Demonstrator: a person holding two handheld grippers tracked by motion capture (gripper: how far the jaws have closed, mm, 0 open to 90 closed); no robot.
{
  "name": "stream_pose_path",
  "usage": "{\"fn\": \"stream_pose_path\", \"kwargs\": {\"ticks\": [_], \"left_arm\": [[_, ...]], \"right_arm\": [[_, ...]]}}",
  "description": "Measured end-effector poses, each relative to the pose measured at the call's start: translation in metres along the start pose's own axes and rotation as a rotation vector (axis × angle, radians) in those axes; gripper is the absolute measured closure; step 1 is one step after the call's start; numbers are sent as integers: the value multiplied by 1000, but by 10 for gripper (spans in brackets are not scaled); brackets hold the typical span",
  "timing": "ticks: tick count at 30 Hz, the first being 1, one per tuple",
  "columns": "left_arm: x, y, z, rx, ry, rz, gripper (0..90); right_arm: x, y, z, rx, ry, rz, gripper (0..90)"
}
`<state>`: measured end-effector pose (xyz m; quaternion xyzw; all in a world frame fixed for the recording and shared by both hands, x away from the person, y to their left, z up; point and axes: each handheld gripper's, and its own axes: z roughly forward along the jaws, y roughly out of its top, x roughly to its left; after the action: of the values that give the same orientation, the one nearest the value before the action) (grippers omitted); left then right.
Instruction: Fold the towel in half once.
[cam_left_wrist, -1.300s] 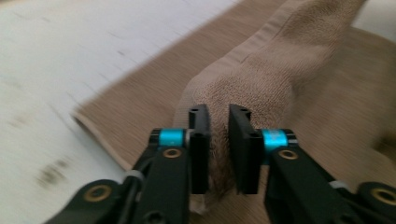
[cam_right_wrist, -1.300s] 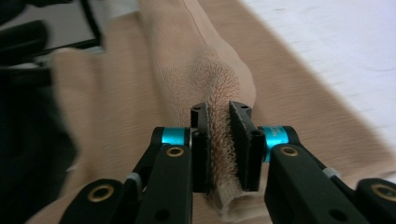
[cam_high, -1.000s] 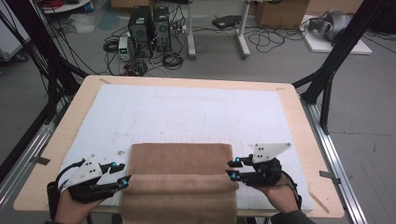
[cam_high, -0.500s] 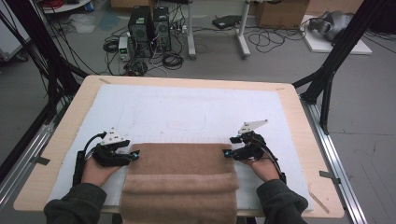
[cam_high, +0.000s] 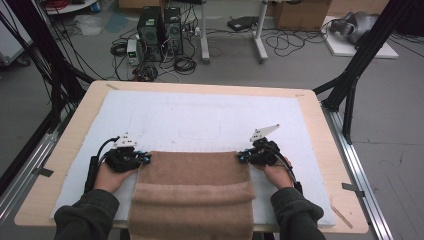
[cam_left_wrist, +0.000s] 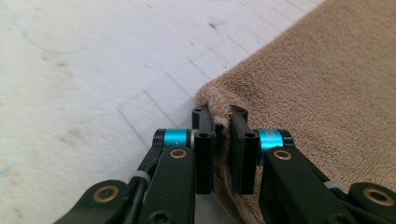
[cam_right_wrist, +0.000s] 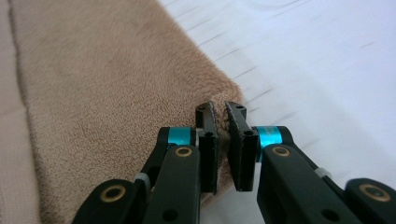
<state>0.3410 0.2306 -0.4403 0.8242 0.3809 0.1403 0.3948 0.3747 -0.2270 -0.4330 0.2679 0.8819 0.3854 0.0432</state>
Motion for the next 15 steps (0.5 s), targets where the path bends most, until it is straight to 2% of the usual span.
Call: {"fn": "stream_pose_path", "kwargs": {"ticks": [2, 5, 7, 8, 10, 13, 15], "left_arm": [[3, 9, 4, -10, 29, -2, 820], [11, 34, 8, -32, 57, -2, 823], [19, 55, 7, -57, 69, -14, 823], [24, 66, 5, -78, 78, -25, 823], [34, 90, 2, -93, 93, -40, 823], [43, 130, -8, -129, 120, -15, 823], [48, 148, -15, -164, 123, -22, 822]], "right_arm": [[-5, 9, -4, -25, -36, -12, 847], [-14, 25, -8, -23, -80, -17, 851], [-25, 38, -14, -35, -99, -12, 851], [-30, 45, -18, -33, -125, -19, 850], [-42, 59, -28, -63, -154, -26, 851], [-57, 84, -44, -82, -176, -31, 852], [-65, 105, -59, -118, -200, -35, 851]]}}
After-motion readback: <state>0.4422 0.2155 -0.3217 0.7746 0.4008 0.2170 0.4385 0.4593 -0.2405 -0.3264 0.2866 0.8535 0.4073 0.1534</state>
